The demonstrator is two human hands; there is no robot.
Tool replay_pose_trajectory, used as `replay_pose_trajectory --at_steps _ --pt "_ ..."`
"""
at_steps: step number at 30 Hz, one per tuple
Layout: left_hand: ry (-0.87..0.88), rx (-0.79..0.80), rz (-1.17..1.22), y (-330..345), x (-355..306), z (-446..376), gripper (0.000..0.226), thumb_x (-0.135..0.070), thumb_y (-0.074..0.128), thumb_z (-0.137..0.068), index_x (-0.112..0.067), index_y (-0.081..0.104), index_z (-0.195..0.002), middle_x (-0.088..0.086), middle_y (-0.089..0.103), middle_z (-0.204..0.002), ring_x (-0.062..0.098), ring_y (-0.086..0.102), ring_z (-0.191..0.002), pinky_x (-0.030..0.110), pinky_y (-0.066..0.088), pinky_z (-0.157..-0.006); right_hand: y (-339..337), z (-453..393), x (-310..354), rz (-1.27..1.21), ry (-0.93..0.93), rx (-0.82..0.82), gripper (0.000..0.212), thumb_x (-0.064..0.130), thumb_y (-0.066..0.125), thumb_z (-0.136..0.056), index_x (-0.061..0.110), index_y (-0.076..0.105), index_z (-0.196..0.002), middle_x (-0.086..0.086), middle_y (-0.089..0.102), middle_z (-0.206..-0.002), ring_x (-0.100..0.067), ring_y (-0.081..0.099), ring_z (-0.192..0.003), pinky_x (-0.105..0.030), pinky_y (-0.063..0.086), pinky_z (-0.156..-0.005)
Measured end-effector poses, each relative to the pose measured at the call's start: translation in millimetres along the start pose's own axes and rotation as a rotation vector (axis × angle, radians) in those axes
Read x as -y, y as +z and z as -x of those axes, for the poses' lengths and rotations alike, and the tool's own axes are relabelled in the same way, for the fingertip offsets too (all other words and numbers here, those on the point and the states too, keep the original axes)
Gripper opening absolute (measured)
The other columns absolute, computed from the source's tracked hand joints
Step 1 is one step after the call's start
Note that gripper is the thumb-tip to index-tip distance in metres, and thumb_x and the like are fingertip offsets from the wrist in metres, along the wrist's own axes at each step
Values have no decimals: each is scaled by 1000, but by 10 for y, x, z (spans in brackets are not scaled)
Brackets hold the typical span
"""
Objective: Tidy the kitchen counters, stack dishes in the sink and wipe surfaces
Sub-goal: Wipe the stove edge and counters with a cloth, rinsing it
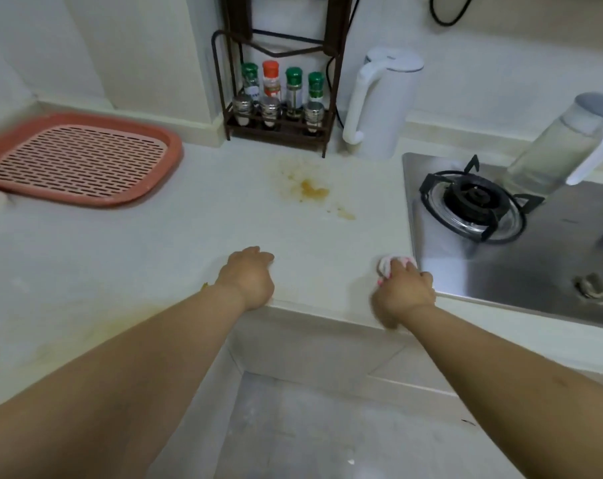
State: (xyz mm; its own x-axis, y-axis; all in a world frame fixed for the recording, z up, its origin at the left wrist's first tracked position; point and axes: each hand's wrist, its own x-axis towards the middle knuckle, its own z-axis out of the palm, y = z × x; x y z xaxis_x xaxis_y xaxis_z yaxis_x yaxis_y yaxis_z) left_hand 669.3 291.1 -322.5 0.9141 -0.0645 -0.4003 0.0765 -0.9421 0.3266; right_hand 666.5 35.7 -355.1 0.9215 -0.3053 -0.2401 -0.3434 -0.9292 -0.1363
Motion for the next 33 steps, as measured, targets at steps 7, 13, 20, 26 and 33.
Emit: replay_pose_trajectory --at_steps 7,13,20,26,33 --pt "-12 8 -66 -105 32 -312 61 -11 39 -91 -22 24 -150 7 9 -160 29 10 -146 40 17 -119 161 -62 1256 -45 -563 109 39 21 42 -93 23 40 -131 1 34 -146 -32 35 -121 -36 35 -95" --pt "-39 57 -101 -229 -42 -500 62 -9 36 -93 -20 17 -151 7 1 -161 29 3 -148 42 15 -120 -85 -535 290 14 -161 -30 44 29 39 -93 27 32 -136 0 32 -146 -30 34 -125 -42 33 -100" --pt "-167 -29 -76 -307 47 -815 62 -11 36 -93 -23 18 -151 5 8 -160 32 9 -145 43 19 -118 35 -1074 1435 -77 -412 -24 48 22 43 -93 25 32 -140 -2 26 -150 -32 33 -124 -39 34 -96" --pt "-276 -102 7 -384 -53 -945 53 -9 38 -90 -23 39 -140 5 35 -143 30 32 -129 40 35 -106 32 -913 949 -13 -594 -35 48 29 43 -95 27 32 -141 3 28 -150 -30 39 -119 -37 38 -92" --pt "-322 -78 8 -516 229 -1091 60 -12 38 -91 -22 27 -149 5 11 -159 32 16 -143 40 23 -117 -86 -1748 1681 -86 -346 -37 42 23 44 -91 26 39 -133 -1 35 -142 -31 36 -120 -39 37 -93"
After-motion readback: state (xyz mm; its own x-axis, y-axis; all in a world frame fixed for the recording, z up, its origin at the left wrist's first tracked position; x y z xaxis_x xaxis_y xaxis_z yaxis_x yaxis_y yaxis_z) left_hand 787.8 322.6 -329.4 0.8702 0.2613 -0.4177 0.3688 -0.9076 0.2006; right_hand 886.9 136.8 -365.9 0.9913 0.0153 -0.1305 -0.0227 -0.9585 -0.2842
